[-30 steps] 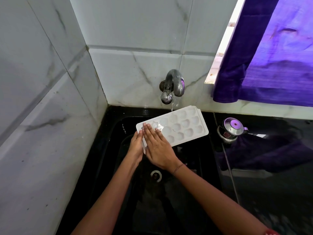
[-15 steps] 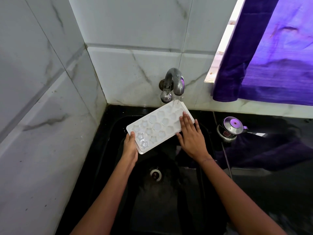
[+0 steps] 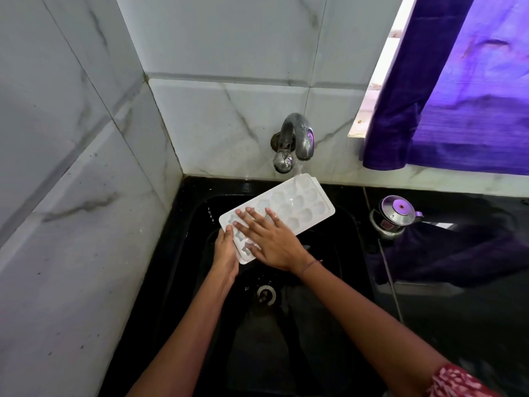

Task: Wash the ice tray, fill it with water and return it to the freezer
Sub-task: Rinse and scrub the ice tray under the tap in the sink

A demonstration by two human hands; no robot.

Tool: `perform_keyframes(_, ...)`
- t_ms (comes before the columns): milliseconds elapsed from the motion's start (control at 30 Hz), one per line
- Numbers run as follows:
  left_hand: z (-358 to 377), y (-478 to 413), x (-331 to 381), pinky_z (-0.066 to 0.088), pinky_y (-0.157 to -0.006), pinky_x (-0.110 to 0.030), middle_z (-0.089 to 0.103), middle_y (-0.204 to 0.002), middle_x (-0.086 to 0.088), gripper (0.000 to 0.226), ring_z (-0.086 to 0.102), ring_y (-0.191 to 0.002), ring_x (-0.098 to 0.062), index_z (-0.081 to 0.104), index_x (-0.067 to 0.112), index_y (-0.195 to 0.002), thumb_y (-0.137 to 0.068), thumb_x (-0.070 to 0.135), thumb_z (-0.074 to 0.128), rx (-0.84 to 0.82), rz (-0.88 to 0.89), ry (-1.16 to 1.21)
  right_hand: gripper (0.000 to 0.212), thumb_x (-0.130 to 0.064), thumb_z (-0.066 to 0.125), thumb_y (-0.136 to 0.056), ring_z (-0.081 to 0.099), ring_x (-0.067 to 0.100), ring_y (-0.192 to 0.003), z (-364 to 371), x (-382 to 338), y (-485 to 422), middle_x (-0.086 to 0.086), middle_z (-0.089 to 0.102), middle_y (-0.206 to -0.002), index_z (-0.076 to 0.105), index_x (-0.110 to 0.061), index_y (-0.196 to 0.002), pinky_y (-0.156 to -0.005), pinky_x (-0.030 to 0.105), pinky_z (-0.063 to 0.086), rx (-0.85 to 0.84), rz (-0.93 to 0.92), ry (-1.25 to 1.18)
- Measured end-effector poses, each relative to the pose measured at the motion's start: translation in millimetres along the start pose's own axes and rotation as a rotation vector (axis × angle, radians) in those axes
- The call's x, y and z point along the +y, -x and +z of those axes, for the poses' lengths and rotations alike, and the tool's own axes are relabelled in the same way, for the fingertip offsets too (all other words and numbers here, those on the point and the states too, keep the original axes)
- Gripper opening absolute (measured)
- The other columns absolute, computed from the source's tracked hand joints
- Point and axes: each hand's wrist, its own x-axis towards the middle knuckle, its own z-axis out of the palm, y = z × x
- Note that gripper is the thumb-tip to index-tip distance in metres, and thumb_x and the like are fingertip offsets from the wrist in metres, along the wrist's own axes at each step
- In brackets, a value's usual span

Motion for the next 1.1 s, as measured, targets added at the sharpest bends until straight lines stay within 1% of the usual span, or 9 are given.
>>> perform_keyframes(167,-23,-12,4,0.051,-0.073,-0.033,0.057,-0.121,-0.016,0.034,0.062,-0.089,-0.02,0.044,0.004,-0.13,-0.103,0.021,0.031,0.069,0.01,-0.053,0.069,-0.056,0.026,-0.092,0.026,0.031,-0.142,-14,64,4,0.004,0.031,-0.153,0.031,-0.015,-0.146,-0.107,0.065,0.025,0.059,0.397,-0.044)
perform_keyframes(300,-39,-21,9,0.048,-0.087,-0.04,0.056,-0.127,-0.018,0.036,0.058,-0.11,-0.031,0.043,0.005,-0.131,-0.103,0.024,0.031,0.099,-0.009,-0.086,0.046,-0.03,0.043,-0.097,0.047,0.039,-0.119,-41,89,-10,0.02,0.045,-0.134,0.044,0.001,-0.131,-0.088,0.044,0.044,0.209,0.597,-0.36)
perform_keyframes(400,-39,-22,8,0.048,-0.085,-0.04,0.056,-0.128,-0.019,0.035,0.059,-0.103,-0.028,0.044,0.006,-0.13,-0.103,0.025,0.031,0.077,-0.024,-0.103,0.028,-0.031,0.046,-0.097,0.053,0.026,-0.082,-62,88,-40,0.013,0.053,-0.1,0.052,-0.005,-0.104,-0.066,0.031,0.039,0.475,0.783,-0.668)
perform_keyframes(467,-38,-22,7,0.049,-0.083,-0.039,0.056,-0.128,-0.018,0.036,0.059,-0.102,-0.026,0.043,0.006,-0.131,-0.103,0.025,0.031,0.065,-0.04,-0.108,0.039,-0.044,0.048,-0.095,0.049,0.02,-0.081,-69,91,-60,0.009,0.052,-0.09,0.057,-0.006,-0.1,-0.07,0.029,0.037,0.369,0.854,-0.755)
perform_keyframes(600,-34,-20,6,0.05,-0.067,-0.032,0.058,-0.121,-0.013,0.036,0.059,-0.098,-0.024,0.043,0.006,-0.132,-0.103,0.023,0.029,0.027,-0.076,-0.085,0.059,-0.055,0.053,-0.088,0.054,0.03,-0.114,-73,102,-84,0.011,0.058,-0.123,0.05,-0.009,-0.125,-0.091,0.033,0.043,0.206,1.026,-0.719)
perform_keyframes(700,-23,-17,2,0.051,-0.071,-0.036,0.059,-0.121,-0.013,0.033,0.061,-0.096,-0.025,0.046,0.009,-0.128,-0.103,0.025,0.03,-0.029,-0.106,-0.109,0.058,-0.058,0.05,-0.086,0.058,0.032,-0.111,-63,117,-91,0.01,0.062,-0.118,0.056,-0.012,-0.12,-0.093,0.037,0.046,0.065,1.075,-0.716)
perform_keyframes(833,-3,-13,-8,0.051,-0.079,-0.041,0.056,-0.129,-0.018,0.036,0.061,-0.102,-0.028,0.045,0.006,-0.131,-0.103,0.025,0.031,-0.123,-0.161,-0.112,0.055,-0.073,0.055,-0.057,0.063,0.021,-0.068,-40,143,-95,-0.002,0.066,-0.074,0.057,-0.023,-0.08,-0.066,0.031,0.054,0.004,1.006,-1.031)
perform_keyframes(933,12,-12,-11,0.052,-0.074,-0.038,0.054,-0.131,-0.019,0.037,0.06,-0.099,-0.027,0.044,0.005,-0.132,-0.103,0.024,0.031,-0.187,-0.192,-0.083,0.029,-0.046,0.064,-0.081,0.051,0.006,-0.048,-53,140,-96,-0.008,0.053,-0.057,0.048,-0.023,-0.074,-0.044,0.015,0.042,0.028,0.98,-1.195)
perform_keyframes(1100,28,-11,-13,0.051,-0.075,-0.039,0.054,-0.132,-0.02,0.039,0.058,-0.105,-0.028,0.042,0.004,-0.134,-0.103,0.024,0.03,-0.247,-0.227,-0.055,0.022,-0.026,0.05,-0.096,0.049,0.011,-0.051,-55,141,-89,-0.009,0.055,-0.047,0.053,-0.019,-0.075,-0.037,0.011,0.038,-0.019,0.941,-1.527)
